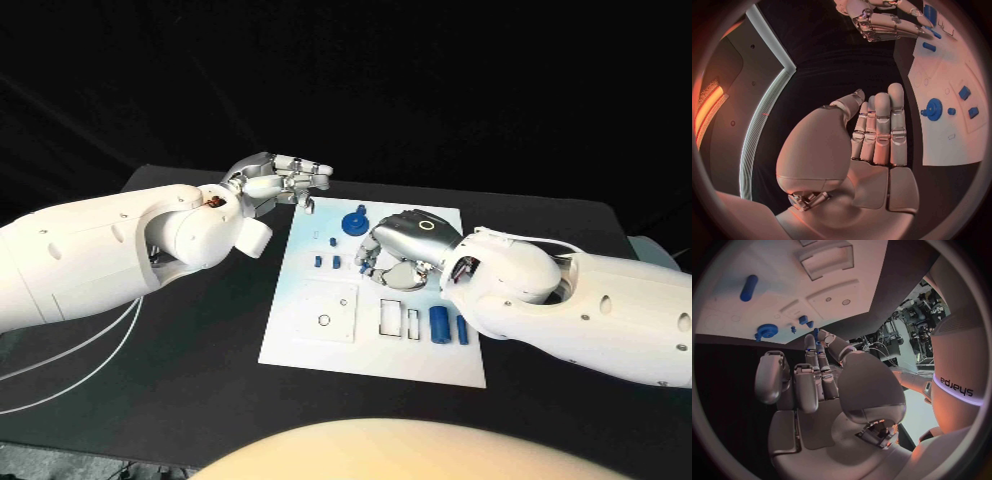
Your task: Assemble the parts on the task board
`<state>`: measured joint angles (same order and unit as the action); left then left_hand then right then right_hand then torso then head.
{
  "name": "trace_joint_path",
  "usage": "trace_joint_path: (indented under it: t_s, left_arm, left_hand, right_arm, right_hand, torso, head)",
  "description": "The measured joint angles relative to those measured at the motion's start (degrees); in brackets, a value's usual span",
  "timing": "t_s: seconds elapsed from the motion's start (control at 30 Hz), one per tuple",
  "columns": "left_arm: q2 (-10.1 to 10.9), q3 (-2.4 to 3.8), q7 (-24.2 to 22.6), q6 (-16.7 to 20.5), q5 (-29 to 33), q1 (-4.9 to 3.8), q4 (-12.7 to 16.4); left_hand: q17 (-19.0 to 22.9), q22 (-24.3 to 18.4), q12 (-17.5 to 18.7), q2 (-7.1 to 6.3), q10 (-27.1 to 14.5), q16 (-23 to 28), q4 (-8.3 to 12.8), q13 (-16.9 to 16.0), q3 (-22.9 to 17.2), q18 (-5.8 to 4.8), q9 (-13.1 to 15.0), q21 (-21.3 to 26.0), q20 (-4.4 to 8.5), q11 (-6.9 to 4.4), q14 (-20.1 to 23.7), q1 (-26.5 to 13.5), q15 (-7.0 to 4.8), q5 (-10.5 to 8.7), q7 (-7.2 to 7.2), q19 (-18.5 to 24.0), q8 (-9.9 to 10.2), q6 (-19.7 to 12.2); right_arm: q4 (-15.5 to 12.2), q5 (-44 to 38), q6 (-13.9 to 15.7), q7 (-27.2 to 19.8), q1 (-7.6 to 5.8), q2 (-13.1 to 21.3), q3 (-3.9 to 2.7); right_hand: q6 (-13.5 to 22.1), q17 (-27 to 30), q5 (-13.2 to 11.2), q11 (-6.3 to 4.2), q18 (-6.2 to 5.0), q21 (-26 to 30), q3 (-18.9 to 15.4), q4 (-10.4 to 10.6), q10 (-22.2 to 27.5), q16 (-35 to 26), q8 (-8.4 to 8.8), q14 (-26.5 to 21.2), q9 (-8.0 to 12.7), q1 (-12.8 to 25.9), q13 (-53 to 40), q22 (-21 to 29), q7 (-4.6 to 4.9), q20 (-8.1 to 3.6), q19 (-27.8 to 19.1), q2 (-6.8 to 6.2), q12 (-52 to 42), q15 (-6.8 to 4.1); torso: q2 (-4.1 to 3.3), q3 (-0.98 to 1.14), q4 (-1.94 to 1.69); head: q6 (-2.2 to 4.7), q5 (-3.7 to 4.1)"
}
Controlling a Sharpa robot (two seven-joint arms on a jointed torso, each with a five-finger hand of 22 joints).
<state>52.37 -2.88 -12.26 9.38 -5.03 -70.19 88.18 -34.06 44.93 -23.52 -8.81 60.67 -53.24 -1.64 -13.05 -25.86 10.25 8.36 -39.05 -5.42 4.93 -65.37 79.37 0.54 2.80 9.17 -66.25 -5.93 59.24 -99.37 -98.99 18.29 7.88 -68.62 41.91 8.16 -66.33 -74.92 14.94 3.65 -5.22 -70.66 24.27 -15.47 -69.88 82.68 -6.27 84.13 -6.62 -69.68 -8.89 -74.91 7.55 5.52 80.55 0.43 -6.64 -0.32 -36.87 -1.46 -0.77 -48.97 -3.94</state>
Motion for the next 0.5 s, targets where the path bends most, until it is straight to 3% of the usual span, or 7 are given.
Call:
trace_joint_path:
  t_s: [0.23, 0.5]
  left_arm:
    - [-1.02, 0.0, 0.03, -0.04, 0.0, -0.02, -0.03]
    - [-1.75, 0.0, 0.13, -0.04, 0.0, -0.03, 0.04]
  left_hand:
    - [0.16, -0.05, 0.0, 0.0, 0.0, 0.0, 0.0, 0.0, 0.0, 0.0, 0.0, 0.24, 0.0, 0.0, 0.0, 0.0, 0.0, 0.0, 0.0, 0.0, 0.0, 0.0]
    - [0.16, -0.05, 0.0, 0.0, 0.0, 0.0, 0.0, -0.05, 0.0, -0.01, 0.01, 0.24, 0.0, 0.0, 0.0, 0.0, 0.0, 0.0, 0.0, 0.0, 0.0, 0.0]
  right_arm:
    - [3.1, 0.17, -0.27, -0.32, 1.17, -4.1, 0.74]
    - [6.73, 0.22, -1.0, -0.59, 2.79, -6.57, 0.97]
  right_hand:
    - [0.01, 0.0, -0.01, 0.0, 0.0, 0.0, 0.0, 0.0, 0.0, 0.0, 0.12, 0.0, 0.0, 0.0, 0.0, 0.0, 0.0, 0.0, 0.0, 0.0, 0.0, 0.0]
    - [0.02, 0.01, -0.01, 0.01, -0.01, 0.0, -0.01, 0.0, 0.0, 0.0, 0.23, 0.0, 0.03, 0.0, 0.02, -0.04, 0.0, 0.0, 0.0, 0.0, 0.0, 0.0]
  torso:
    - [-0.02, -0.07, 0.01]
    - [-0.01, -0.04, 0.02]
  head:
    - [0.0, -1.42]
    - [-0.72, -2.97]
